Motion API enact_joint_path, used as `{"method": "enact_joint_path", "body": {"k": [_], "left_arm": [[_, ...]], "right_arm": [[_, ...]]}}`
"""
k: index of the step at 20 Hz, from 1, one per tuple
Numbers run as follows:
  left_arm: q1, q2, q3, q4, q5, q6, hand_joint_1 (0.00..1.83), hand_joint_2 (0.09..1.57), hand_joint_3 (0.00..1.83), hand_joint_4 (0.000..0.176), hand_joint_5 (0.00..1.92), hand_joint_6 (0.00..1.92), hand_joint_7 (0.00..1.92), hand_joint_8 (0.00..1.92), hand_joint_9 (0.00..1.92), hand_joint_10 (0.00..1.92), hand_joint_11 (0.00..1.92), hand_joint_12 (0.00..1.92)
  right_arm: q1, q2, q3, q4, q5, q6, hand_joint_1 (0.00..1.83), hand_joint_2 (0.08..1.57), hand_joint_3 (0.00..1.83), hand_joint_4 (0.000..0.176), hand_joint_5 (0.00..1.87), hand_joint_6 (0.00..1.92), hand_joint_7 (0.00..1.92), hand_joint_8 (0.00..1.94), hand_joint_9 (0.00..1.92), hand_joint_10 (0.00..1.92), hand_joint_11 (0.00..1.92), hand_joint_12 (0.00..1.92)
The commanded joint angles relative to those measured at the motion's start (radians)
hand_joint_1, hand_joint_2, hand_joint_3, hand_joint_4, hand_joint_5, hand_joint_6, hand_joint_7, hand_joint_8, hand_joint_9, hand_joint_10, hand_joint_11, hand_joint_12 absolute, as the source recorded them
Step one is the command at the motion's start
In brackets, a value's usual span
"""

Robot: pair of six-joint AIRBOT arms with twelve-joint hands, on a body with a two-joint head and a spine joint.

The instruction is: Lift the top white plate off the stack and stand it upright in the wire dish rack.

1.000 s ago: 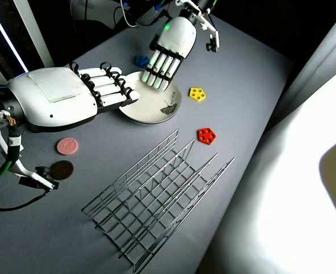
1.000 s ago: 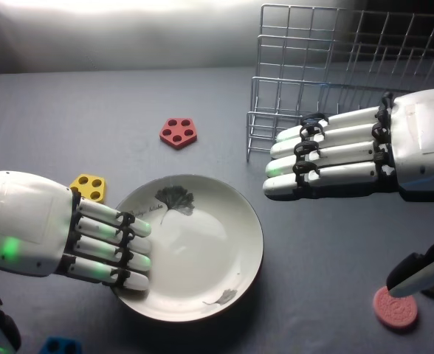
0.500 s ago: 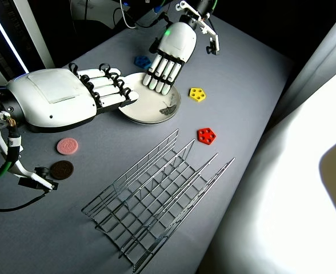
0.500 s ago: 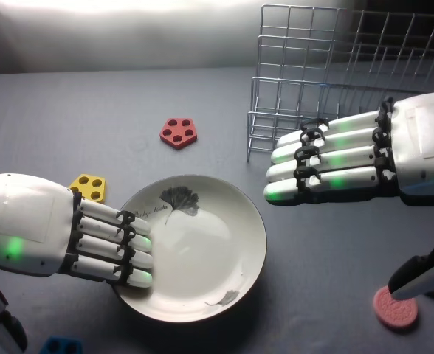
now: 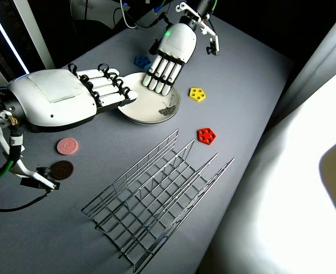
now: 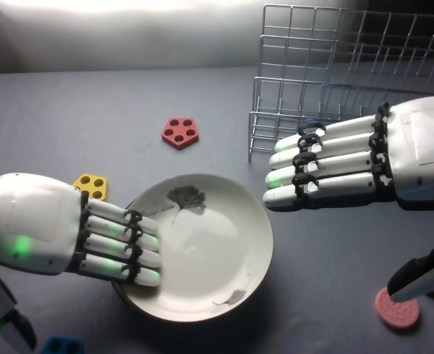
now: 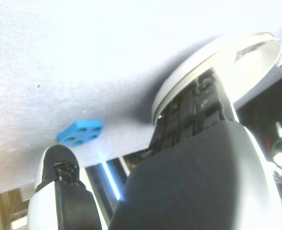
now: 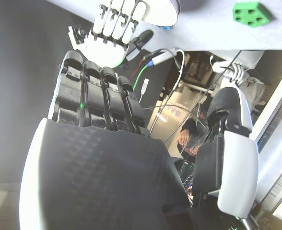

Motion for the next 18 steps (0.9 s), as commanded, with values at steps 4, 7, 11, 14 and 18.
{"method": "enact_joint_path", "body": {"k": [4,7,11,14,18], "left_arm": [[-0.029,-0.059,-0.013,-0.051,0.016,0.001,0.32,0.93,0.00,0.000,0.00,0.00,0.00,0.00,0.00,0.00,0.02,0.01],[-0.042,-0.094,-0.011,-0.053,0.034,0.001,0.30,0.93,0.00,0.000,0.00,0.00,0.00,0.00,0.00,0.00,0.02,0.00],[-0.050,-0.122,-0.010,-0.043,0.042,-0.001,0.31,0.92,0.00,0.000,0.00,0.00,0.00,0.00,0.00,0.00,0.04,0.01],[-0.053,-0.133,-0.002,-0.039,0.044,-0.001,0.29,0.93,0.00,0.000,0.00,0.00,0.00,0.00,0.00,0.00,0.03,0.01],[-0.054,-0.134,0.002,-0.039,0.042,-0.001,0.33,0.92,0.00,0.000,0.00,0.00,0.00,0.00,0.00,0.00,0.03,0.01]], "right_arm": [[-0.006,-0.001,0.010,0.068,0.068,-0.003,0.54,1.00,0.00,0.000,0.00,0.00,0.00,0.00,0.00,0.00,0.03,0.01],[-0.016,-0.010,0.015,0.079,0.063,-0.003,0.48,1.01,0.00,0.000,0.00,0.00,0.00,0.00,0.01,0.00,0.05,0.01],[-0.034,-0.028,0.021,0.100,0.057,-0.004,0.46,1.01,0.00,0.000,0.00,0.00,0.00,0.00,0.01,0.00,0.05,0.01],[-0.035,-0.043,0.022,0.100,0.044,-0.012,0.50,1.02,0.00,0.000,0.00,0.00,0.00,0.00,0.00,0.00,0.04,0.01],[-0.036,-0.083,0.047,0.078,0.020,-0.019,0.77,1.02,0.00,0.000,0.00,0.00,0.00,0.00,0.00,0.00,0.01,0.00]]}}
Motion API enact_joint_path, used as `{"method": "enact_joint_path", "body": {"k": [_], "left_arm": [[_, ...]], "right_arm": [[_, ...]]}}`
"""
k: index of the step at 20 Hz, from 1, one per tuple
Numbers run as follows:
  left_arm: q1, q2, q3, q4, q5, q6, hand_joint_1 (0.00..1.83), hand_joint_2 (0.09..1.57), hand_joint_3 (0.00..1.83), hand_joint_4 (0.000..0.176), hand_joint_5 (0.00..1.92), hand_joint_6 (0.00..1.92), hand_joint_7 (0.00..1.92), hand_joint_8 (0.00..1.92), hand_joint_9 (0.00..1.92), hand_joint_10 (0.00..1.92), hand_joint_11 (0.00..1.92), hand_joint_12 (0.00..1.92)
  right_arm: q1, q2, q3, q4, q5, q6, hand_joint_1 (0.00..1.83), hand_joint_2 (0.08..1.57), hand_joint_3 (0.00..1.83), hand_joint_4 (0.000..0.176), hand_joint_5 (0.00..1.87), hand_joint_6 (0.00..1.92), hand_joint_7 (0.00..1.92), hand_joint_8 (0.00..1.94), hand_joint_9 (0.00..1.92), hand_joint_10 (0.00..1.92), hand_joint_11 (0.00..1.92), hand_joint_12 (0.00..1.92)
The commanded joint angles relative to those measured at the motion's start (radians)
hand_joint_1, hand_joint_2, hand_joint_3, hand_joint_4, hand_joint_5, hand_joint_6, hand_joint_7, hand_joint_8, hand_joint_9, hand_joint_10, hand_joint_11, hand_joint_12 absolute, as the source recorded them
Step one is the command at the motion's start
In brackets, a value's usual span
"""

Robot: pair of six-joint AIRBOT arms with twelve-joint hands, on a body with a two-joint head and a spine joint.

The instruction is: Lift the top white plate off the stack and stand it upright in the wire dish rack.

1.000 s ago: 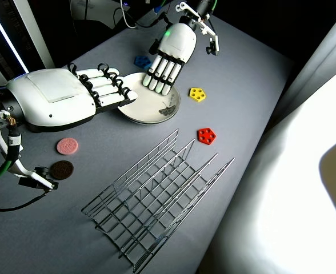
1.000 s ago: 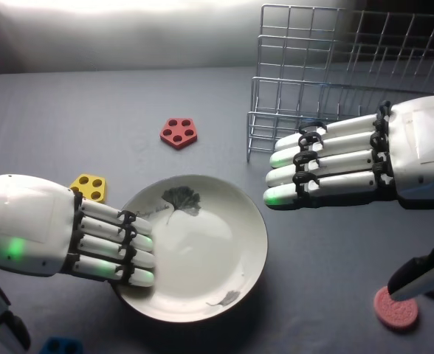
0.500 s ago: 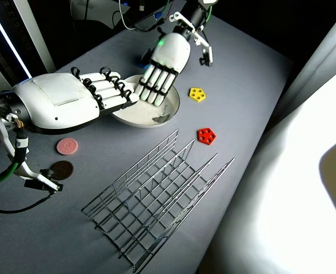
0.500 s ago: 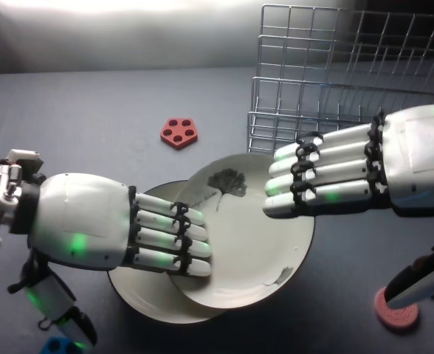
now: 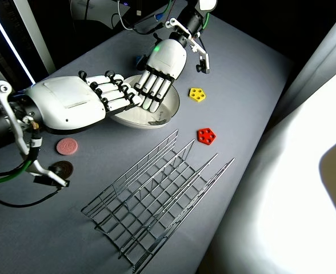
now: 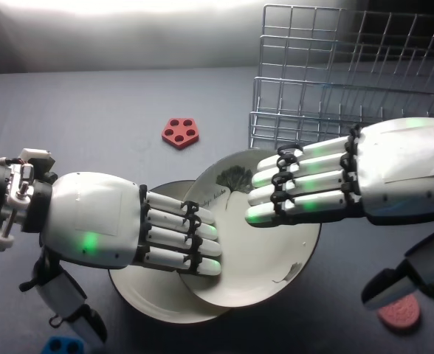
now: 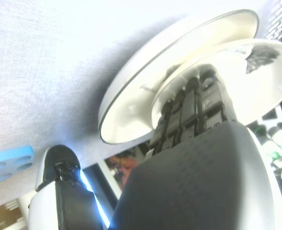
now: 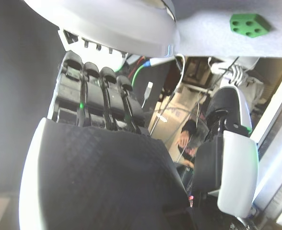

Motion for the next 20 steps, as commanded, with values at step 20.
{"method": "enact_joint_path", "body": {"k": [20], "left_arm": [[-0.015,-0.017,0.005,0.006,0.000,-0.005,0.29,0.92,0.00,0.000,0.00,0.00,0.00,0.00,0.00,0.00,0.00,0.00]], "right_arm": [[0.026,-0.110,-0.019,0.029,-0.097,-0.033,1.43,1.06,0.01,0.000,0.16,0.02,0.19,0.01,0.25,0.01,0.26,0.12]]}}
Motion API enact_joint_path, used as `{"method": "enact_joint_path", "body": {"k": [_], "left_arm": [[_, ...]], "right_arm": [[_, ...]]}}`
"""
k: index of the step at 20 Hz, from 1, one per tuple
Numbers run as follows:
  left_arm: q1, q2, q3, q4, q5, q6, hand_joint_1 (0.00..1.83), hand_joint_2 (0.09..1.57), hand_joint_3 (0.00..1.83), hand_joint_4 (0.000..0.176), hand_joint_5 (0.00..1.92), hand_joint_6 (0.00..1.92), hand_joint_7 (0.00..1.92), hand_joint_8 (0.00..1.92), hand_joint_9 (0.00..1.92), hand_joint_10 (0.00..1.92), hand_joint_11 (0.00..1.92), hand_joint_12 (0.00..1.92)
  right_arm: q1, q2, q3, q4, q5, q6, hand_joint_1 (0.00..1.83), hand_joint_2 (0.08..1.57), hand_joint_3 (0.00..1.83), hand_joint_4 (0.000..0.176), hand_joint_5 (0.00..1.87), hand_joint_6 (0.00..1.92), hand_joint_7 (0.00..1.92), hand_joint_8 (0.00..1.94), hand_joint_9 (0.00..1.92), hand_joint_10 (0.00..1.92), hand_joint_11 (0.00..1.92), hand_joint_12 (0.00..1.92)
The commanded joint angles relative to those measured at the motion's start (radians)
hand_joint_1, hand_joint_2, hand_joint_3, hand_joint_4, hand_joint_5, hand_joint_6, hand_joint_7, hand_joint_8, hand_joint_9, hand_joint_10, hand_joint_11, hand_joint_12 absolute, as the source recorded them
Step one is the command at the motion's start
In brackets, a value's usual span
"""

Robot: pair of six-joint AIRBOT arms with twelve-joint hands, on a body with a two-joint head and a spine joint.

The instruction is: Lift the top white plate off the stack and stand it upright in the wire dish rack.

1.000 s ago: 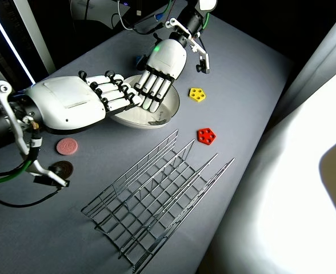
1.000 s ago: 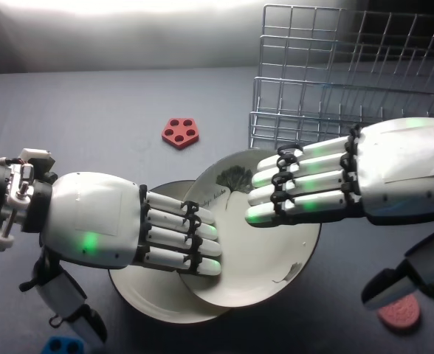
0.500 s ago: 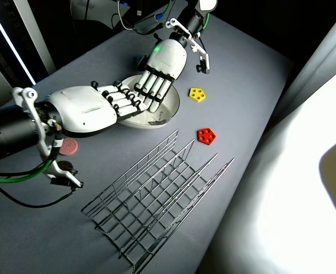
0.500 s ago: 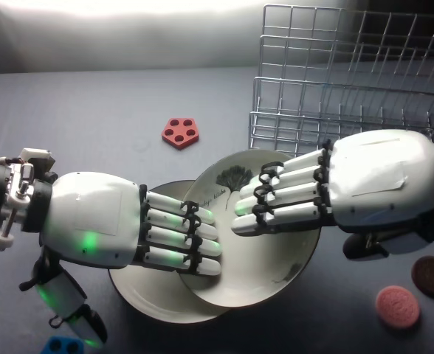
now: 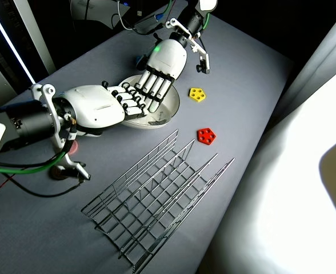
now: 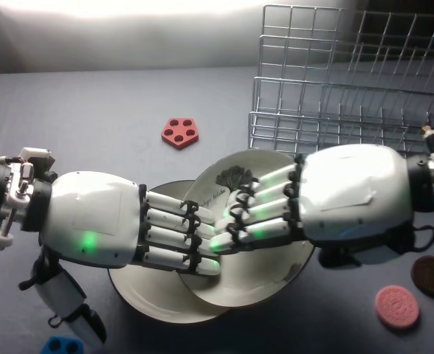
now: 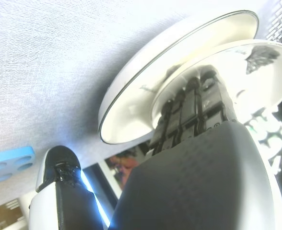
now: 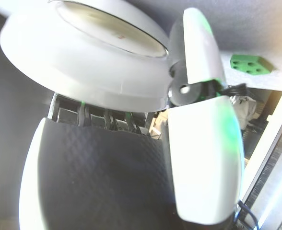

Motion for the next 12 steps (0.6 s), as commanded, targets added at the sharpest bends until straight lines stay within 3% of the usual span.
{"method": "enact_joint_path", "body": {"k": [1,4,12], "left_arm": [[-0.012,-0.015,-0.002,0.002,0.000,-0.004,0.28,0.92,0.00,0.000,0.00,0.00,0.00,0.00,0.00,0.00,0.01,0.00],[-0.012,-0.015,0.002,0.002,-0.001,-0.004,0.28,0.92,0.00,0.000,0.00,0.00,0.00,0.00,0.00,0.00,0.00,0.00],[-0.012,-0.015,0.005,0.002,-0.001,-0.004,0.27,0.92,0.00,0.000,0.00,0.00,0.00,0.00,0.00,0.00,0.03,0.01]], "right_arm": [[0.016,0.002,-0.006,0.057,0.052,-0.001,1.44,1.06,0.00,0.000,0.19,0.01,0.21,0.01,0.26,0.01,0.26,0.12],[0.021,-0.011,-0.006,0.057,0.036,-0.001,1.47,1.06,0.00,0.000,0.36,0.01,0.37,0.01,0.42,0.01,0.39,0.20],[0.021,-0.024,0.015,0.040,0.033,-0.018,1.51,1.08,0.00,0.000,0.53,0.01,0.47,0.01,0.57,0.01,0.58,0.26]]}}
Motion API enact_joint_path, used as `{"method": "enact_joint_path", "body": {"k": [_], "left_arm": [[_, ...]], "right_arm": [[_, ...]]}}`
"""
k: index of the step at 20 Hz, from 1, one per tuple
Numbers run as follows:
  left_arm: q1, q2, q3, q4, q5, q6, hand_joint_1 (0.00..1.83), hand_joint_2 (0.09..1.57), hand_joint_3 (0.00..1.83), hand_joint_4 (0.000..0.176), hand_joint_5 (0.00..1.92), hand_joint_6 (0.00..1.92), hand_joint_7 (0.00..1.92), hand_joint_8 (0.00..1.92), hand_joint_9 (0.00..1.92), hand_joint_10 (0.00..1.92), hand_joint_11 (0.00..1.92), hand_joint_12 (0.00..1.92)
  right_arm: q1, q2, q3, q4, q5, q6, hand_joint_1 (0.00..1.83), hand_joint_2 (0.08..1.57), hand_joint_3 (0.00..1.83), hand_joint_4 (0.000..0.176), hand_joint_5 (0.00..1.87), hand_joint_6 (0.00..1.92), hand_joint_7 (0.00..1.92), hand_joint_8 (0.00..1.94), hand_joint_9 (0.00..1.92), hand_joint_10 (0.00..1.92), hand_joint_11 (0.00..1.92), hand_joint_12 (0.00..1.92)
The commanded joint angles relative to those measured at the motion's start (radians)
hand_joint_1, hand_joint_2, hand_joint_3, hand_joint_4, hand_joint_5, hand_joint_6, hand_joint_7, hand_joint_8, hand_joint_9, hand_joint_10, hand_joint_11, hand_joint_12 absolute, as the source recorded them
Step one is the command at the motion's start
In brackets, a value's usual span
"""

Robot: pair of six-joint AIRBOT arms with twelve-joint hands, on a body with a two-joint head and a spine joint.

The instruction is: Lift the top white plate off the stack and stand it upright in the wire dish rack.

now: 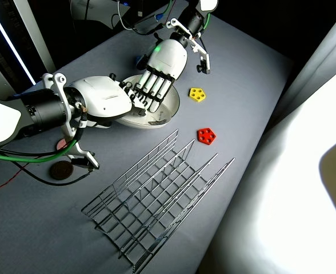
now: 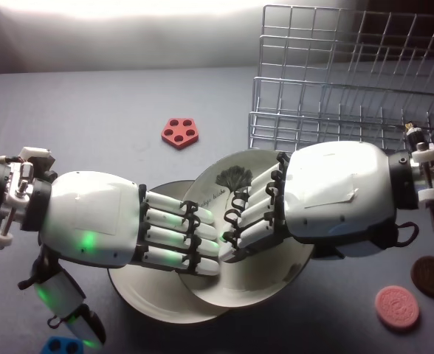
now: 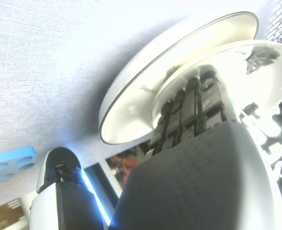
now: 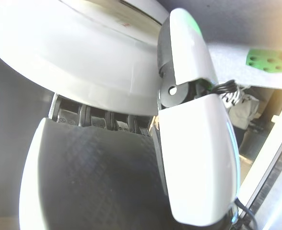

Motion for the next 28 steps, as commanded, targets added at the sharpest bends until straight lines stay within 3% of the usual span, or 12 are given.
{"method": "enact_joint_path", "body": {"k": [1,5,6,7,8,11,15,21,24,26,28], "left_arm": [[-0.012,-0.013,-0.002,0.002,0.004,-0.004,0.30,0.92,0.00,0.000,0.00,0.00,0.00,0.00,0.00,0.00,0.02,0.01],[-0.011,-0.014,-0.003,0.001,0.005,-0.004,0.27,0.92,0.00,0.000,0.00,0.00,0.00,0.00,0.00,0.00,0.03,0.01],[-0.011,-0.014,-0.003,0.002,0.005,-0.004,0.26,0.92,0.00,0.000,0.00,0.00,0.00,0.00,0.00,0.00,0.03,0.01],[-0.011,-0.014,-0.002,0.001,0.005,-0.004,0.28,0.91,0.00,0.000,0.00,0.00,0.00,0.00,0.00,0.00,0.04,0.01],[-0.011,-0.014,-0.003,0.001,0.005,-0.004,0.28,0.92,0.00,0.000,0.00,0.00,0.00,0.00,0.00,0.00,0.02,0.01],[-0.011,-0.014,-0.002,-0.009,0.006,-0.004,0.28,0.93,0.00,0.000,0.00,0.00,0.00,0.00,0.00,0.00,0.02,0.01],[-0.012,-0.002,0.019,-0.109,-0.010,-0.003,0.26,0.93,0.00,0.000,0.00,0.00,0.00,0.00,0.00,0.00,0.01,0.00],[-0.053,0.019,0.067,-0.177,-0.051,-0.004,0.25,0.92,0.00,0.000,0.00,0.00,0.00,0.00,0.00,0.00,0.03,0.01],[-0.065,0.035,0.099,-0.269,-0.077,-0.004,0.28,0.92,0.00,0.000,0.00,0.00,0.00,0.00,0.00,0.00,0.02,0.01],[-0.086,0.043,0.121,-0.275,-0.086,-0.005,0.26,0.93,0.00,0.000,0.00,0.00,0.00,0.00,0.00,0.00,0.02,0.01],[-0.094,0.053,0.132,-0.276,-0.098,-0.005,0.26,0.93,0.00,0.000,0.00,0.00,0.00,0.00,0.00,0.00,0.01,0.01]], "right_arm": [[0.009,0.007,0.004,0.042,0.062,-0.008,1.50,1.08,0.00,0.000,0.57,0.00,0.49,0.00,0.61,0.01,0.61,0.25],[0.007,0.007,0.008,0.047,0.062,-0.051,1.44,1.09,0.00,0.000,0.81,0.01,0.84,0.01,0.82,0.01,0.79,0.26],[0.004,0.007,0.008,0.048,0.062,-0.059,1.68,1.04,0.00,0.000,0.90,0.00,0.94,0.00,0.89,0.75,0.86,1.20],[0.002,0.007,0.009,0.050,0.062,-0.059,1.53,1.07,0.01,0.000,0.87,0.88,1.06,0.48,0.95,0.92,0.90,1.40],[0.002,0.008,0.009,0.050,0.062,-0.059,1.50,1.09,0.00,0.000,0.84,1.06,1.07,0.62,0.97,0.96,0.86,1.51],[0.000,0.008,0.009,0.064,0.062,-0.070,1.49,1.07,0.00,0.000,0.94,0.98,1.08,0.63,1.06,0.82,0.90,1.45],[0.000,0.008,0.009,0.073,0.060,-0.068,1.49,1.07,0.00,0.000,0.89,1.03,1.07,0.65,1.07,0.80,0.92,1.43],[0.061,0.011,-0.002,0.092,0.060,0.053,1.49,1.07,0.00,0.000,0.90,1.04,1.05,0.68,1.06,0.80,0.94,1.40],[0.107,0.020,-0.012,0.115,0.061,0.121,1.49,1.08,0.00,0.000,0.88,1.07,1.03,0.73,1.05,0.82,0.91,1.44],[0.132,0.026,-0.023,0.145,0.061,0.159,1.49,1.09,0.00,0.000,0.84,1.10,0.99,0.79,1.04,0.84,0.90,1.46],[0.149,0.033,-0.038,0.162,0.066,0.167,1.49,1.08,0.00,0.000,0.88,1.08,1.02,0.74,1.06,0.79,0.94,1.40]]}}
